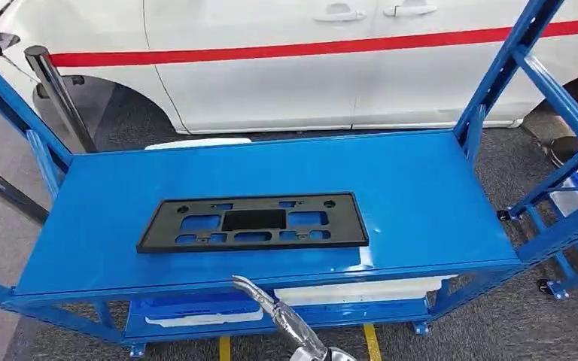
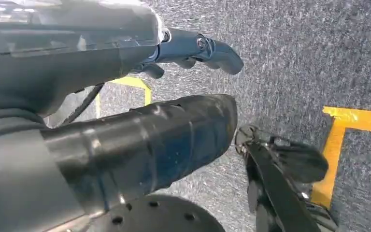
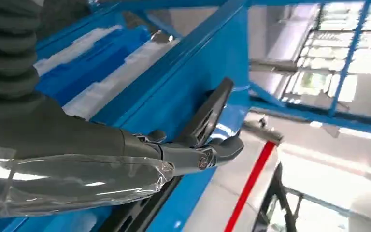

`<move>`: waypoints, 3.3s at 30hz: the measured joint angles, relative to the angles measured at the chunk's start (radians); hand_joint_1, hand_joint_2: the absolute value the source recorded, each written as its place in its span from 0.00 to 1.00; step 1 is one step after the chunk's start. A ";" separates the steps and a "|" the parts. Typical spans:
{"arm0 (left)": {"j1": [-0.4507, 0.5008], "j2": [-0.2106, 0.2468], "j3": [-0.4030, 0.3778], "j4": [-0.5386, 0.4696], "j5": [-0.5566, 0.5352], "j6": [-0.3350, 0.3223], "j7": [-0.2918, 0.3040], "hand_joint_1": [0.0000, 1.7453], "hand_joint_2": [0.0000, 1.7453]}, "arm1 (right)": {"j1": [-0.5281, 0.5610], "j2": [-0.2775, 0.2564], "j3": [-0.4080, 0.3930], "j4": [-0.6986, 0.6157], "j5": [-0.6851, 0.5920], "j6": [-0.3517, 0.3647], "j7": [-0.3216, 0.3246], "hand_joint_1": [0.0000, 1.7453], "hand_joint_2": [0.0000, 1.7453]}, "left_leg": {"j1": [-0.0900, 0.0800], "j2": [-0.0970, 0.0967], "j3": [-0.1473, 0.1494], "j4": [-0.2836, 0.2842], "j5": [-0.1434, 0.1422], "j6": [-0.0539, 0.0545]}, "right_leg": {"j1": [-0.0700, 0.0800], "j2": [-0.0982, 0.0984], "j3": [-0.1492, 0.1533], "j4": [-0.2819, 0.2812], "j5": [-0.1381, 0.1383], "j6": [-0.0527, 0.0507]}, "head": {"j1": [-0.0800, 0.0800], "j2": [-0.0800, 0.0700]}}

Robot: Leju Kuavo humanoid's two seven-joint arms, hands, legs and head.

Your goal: Take the parts from the cabinet and place them on the table.

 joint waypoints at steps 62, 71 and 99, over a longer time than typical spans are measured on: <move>-0.004 0.017 -0.082 0.000 0.062 -0.016 0.024 0.00 0.00 | -0.196 -0.014 0.082 0.209 1.299 -0.494 0.732 0.00 1.00 | 0.000 0.003 -0.047 -0.015 0.085 0.004 | -0.005 -0.001 0.019 -0.018 -0.003 0.004 | 0.000 0.000; -0.008 0.024 -0.084 0.000 0.074 -0.019 0.024 0.00 0.00 | -0.232 -0.013 0.064 0.235 1.267 -0.447 0.737 0.00 1.00 | -0.002 0.003 0.081 -0.305 0.209 0.044 | -0.003 0.001 0.016 -0.005 -0.014 0.043 | 0.000 0.000; -0.008 0.033 -0.106 0.000 0.109 -0.022 0.007 0.00 0.00 | -0.353 -0.045 -0.140 0.370 0.901 -0.362 0.614 0.00 1.00 | -0.011 0.000 0.062 -0.285 0.206 0.026 | -0.003 0.001 0.013 -0.012 -0.004 0.028 | 0.000 0.000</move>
